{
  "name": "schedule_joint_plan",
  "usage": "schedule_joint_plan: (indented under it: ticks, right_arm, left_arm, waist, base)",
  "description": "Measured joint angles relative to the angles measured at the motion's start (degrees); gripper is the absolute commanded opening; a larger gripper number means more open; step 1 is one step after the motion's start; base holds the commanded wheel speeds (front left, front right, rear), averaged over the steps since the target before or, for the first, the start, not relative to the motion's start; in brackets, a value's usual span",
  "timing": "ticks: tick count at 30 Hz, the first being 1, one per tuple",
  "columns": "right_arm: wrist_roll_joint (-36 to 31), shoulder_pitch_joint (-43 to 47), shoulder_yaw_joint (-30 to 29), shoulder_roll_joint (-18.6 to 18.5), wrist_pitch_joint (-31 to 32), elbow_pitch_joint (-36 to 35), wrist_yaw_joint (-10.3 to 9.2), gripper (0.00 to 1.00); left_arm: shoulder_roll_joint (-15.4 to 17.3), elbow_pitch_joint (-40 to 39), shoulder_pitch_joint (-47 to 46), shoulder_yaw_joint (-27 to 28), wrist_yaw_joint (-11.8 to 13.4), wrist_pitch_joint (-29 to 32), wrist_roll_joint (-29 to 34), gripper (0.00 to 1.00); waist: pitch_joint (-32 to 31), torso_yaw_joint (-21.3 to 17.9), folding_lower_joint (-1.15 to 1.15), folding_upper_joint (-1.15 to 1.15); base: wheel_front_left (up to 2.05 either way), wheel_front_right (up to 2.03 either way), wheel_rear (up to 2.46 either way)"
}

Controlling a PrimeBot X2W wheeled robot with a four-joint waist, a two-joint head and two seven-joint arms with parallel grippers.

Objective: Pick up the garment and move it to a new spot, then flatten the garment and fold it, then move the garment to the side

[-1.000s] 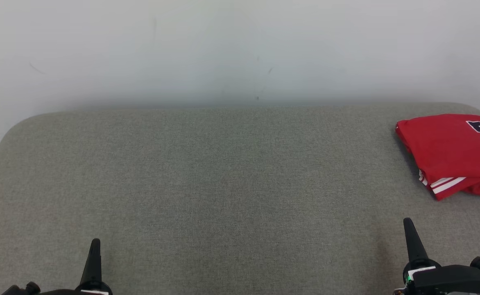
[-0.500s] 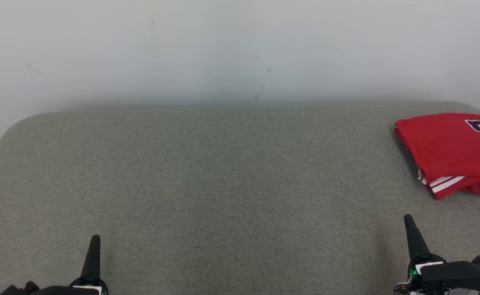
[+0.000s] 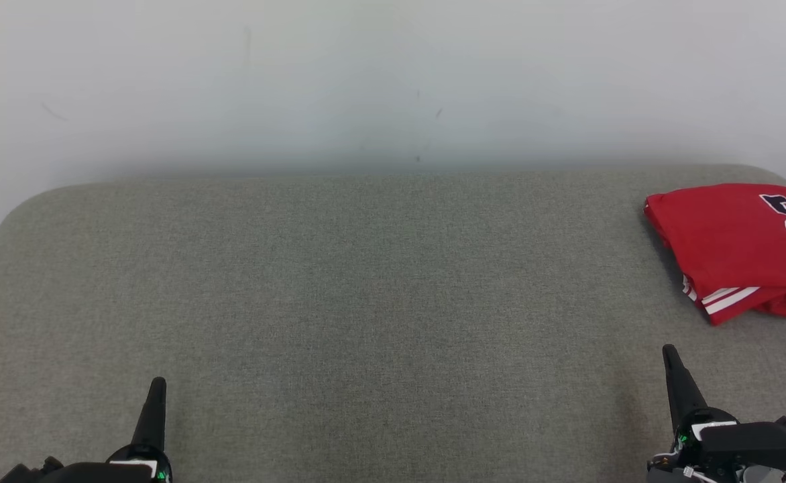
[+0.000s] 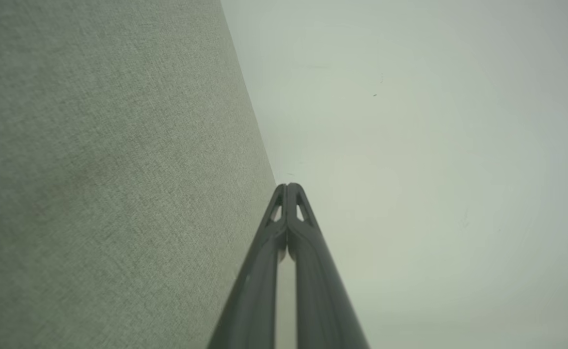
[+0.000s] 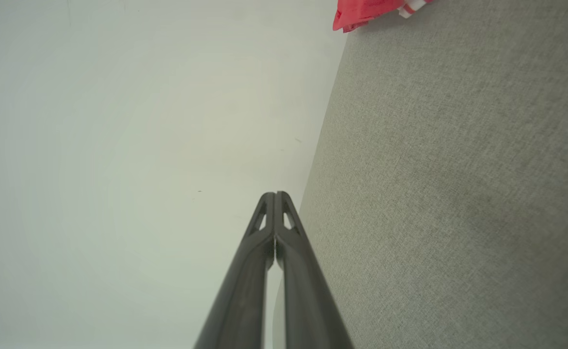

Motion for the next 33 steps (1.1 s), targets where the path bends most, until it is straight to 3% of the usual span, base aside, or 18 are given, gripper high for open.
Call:
schedule_joint_plan:
  ticks: [23, 33]
  right_arm:
    - [9.61, -1.22, -1.14, 0.07, 2.78, 0.33, 0.00, 0.00]
    - [10.44, -1.27, -1.36, 0.13, 3.09, 0.38, 0.00, 0.00]
  left_arm:
    - [-0.27, 0.52, -1.29, 0.73, 0.00, 2.52, -9.89, 0.00]
    - [-0.31, 0.56, -1.35, 0.81, 0.00, 2.80, -10.68, 0.00]
  waist:
    - [0.20, -0.35, 0.00, 0.00]
    - [0.22, -0.38, 0.00, 0.00]
  base:
    - [0.00, 0.00, 0.00]
    - [0.00, 0.00, 0.00]
